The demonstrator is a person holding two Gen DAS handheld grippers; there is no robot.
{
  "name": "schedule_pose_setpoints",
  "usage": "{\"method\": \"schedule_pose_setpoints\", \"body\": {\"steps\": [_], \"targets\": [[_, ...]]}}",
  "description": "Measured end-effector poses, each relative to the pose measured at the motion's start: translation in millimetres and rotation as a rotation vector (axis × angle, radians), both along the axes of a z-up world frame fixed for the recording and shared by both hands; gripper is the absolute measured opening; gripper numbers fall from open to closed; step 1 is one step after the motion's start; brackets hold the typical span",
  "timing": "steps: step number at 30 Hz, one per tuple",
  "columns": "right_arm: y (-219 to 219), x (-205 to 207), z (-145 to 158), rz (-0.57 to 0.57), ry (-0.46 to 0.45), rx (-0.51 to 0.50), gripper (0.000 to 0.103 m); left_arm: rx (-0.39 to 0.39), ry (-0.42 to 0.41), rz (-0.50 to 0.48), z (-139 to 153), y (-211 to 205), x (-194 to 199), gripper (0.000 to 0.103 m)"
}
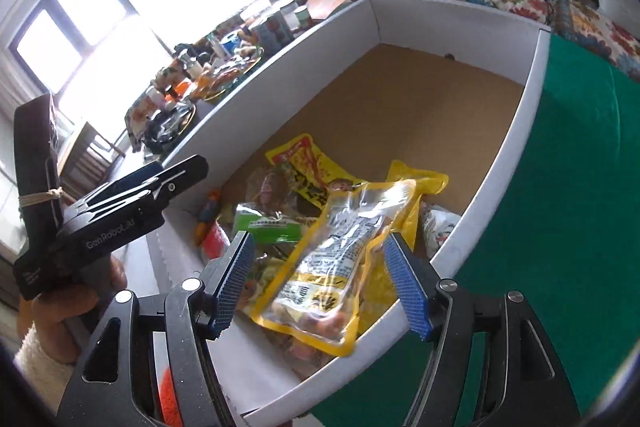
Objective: Organize snacks
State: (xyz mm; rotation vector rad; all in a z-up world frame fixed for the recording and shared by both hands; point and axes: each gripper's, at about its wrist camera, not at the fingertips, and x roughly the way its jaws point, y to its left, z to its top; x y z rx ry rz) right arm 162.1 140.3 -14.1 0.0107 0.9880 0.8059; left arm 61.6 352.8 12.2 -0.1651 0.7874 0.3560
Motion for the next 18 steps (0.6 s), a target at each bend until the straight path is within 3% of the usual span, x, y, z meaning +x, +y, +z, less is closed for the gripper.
{"method": "schedule_pose_setpoints", "body": {"steps": [3, 7, 12, 18], "targets": [[-19.0, -3.4, 36.8, -0.039, -0.11, 0.005, 0.076, 0.09, -0.049, 0.002, 16.2, -13.8, -8.0, 0.103], [-25.9, -8.5, 86.3, -0.072, -0.27, -0.002, 0.087, 0.152, -0.1, 0.079, 41.5, -25.9, -18.3, 0.103], [-27.7, -24.6, 90.7, -0.082, -0.333, -0.162, 0.089, 0.111, -0.039, 0.12, 54.2, -30.0, -28.5, 0.103], [-33.1, -33.9, 75.8, -0.119, -0.279, -0.179, 0.089, 0.059, 0.028, 0.103, 47.1, -30.9, -31.7, 0.103]]}}
